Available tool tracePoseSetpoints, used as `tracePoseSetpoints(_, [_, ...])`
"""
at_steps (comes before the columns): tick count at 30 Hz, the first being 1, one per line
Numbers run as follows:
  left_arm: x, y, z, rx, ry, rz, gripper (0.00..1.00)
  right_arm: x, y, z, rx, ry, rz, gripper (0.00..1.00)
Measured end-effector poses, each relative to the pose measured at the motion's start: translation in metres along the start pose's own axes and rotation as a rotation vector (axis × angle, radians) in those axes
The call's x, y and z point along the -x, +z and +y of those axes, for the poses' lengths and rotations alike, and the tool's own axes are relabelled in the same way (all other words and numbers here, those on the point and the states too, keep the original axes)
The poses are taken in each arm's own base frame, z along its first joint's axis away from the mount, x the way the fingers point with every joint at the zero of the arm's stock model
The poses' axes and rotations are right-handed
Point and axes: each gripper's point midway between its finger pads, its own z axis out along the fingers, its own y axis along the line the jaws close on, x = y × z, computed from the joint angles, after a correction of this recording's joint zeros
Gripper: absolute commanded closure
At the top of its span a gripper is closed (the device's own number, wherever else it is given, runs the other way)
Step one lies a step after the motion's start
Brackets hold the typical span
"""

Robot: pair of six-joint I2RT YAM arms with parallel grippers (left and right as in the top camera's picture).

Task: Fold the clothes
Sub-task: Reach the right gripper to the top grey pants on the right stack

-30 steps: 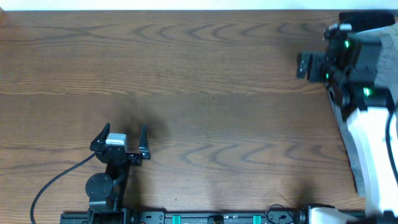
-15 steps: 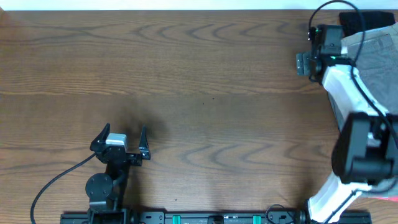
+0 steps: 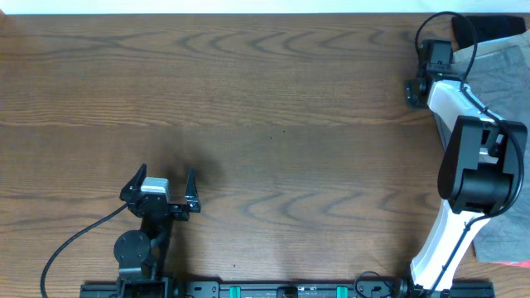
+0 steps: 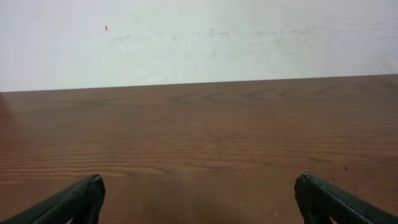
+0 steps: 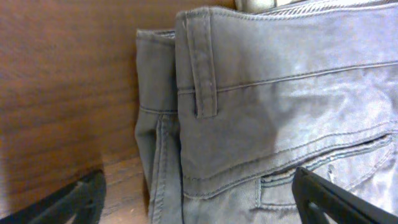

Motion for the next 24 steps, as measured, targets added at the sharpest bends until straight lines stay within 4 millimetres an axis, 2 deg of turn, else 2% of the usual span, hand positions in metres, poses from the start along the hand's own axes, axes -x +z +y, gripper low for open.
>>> tracePoseSetpoints(5, [0.000, 0.000, 0.000, 0.000, 0.000, 0.000, 0.02, -0.005, 0.007, -0.003, 0.007, 0.012, 0.014, 0.46])
tracePoseSetpoints(7, [0.000, 0.000, 0.000, 0.000, 0.000, 0.000, 0.02, -0.008, 0.009, -0.003, 0.014, 0.019, 0.025, 0.55])
tracePoseSetpoints(11, [0.000, 0.000, 0.000, 0.000, 0.000, 0.000, 0.02, -0.011, 0.012, 0.000, 0.024, 0.048, 0.033, 0.87])
tracePoseSetpoints(13, [0.000, 0.000, 0.000, 0.000, 0.000, 0.000, 0.02, -0.012, 0.012, 0.002, 0.029, 0.060, 0.040, 0.99])
tracePoseSetpoints(19, [0.000, 0.000, 0.000, 0.000, 0.001, 0.000, 0.02, -0.014, 0.006, -0.001, 0.037, 0.106, 0.082, 0.99])
tracePoseSetpoints(24, [0.000, 0.000, 0.000, 0.000, 0.003, 0.000, 0.02, -0.002, -0.009, -0.012, 0.041, 0.143, 0.114, 0.99])
